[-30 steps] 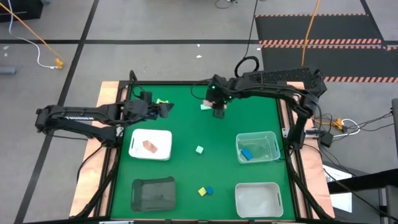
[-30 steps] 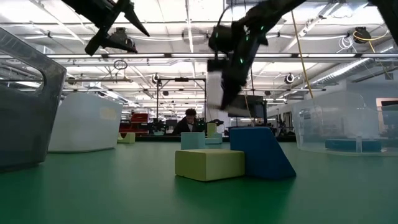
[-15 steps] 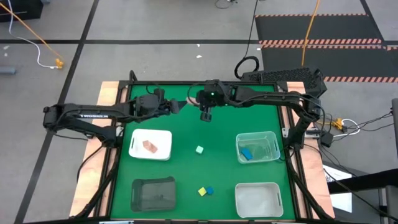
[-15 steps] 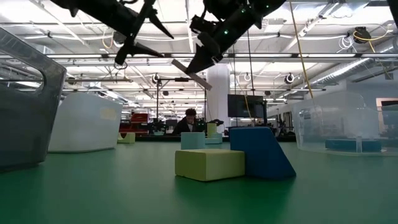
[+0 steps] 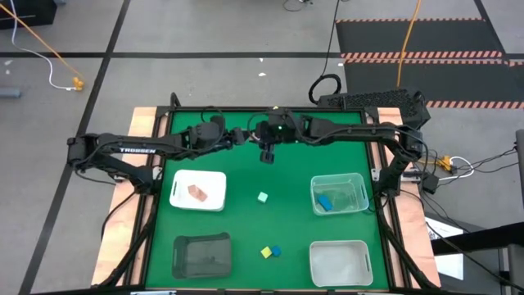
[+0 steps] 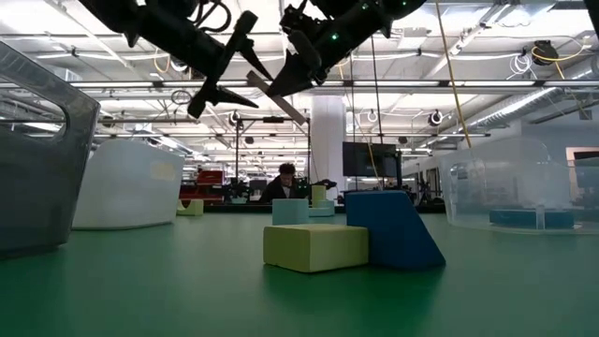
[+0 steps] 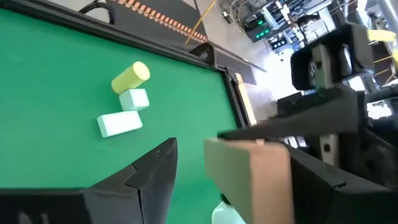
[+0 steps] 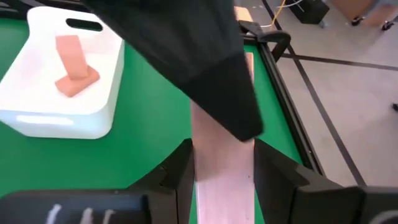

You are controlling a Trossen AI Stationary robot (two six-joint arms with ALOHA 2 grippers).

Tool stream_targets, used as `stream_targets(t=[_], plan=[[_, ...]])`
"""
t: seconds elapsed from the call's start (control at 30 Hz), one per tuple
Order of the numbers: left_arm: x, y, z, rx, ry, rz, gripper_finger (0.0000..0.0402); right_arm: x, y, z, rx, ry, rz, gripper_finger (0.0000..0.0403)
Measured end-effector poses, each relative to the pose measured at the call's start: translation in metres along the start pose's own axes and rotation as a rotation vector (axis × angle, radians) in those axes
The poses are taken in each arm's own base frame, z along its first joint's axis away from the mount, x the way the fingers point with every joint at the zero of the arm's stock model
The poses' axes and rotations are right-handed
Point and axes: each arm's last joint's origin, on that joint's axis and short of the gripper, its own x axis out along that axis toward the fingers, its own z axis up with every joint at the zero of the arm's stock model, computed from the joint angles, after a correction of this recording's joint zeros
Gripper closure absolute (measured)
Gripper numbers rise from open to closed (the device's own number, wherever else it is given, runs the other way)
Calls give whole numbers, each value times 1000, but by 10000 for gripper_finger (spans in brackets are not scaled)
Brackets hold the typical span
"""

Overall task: Sort & place blocks by color
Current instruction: Put the light brown block into the white bin

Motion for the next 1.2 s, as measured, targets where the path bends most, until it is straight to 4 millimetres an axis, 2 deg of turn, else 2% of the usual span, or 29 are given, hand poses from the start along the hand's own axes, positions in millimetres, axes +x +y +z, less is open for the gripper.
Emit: stream_targets(t=[0.13,0.3,0.33,0.57,0.87,1.0,1.2], plan=[[0,-1,1,6,-5,-7,218,0,2,0,-5,-1,2,280],[-2,-3,2,58,6,-36,334,0,1,0,-4,2,-2,262],[-2,-3,2,69,10,-39,347,0,1,0,-5,5,-11,264],[-2,-3,2,88,21,-43,347,0,0,-1,-35,29,-60,269],[0,0,5,128,20,-27,347,-1,1,-5,-41,63,-21,191],[2,8,15,156,0,25,347,-12,0,-7,15,116,-11,171],[-9,26,37,205,12,155,347,-34,-10,-18,127,268,-10,175]])
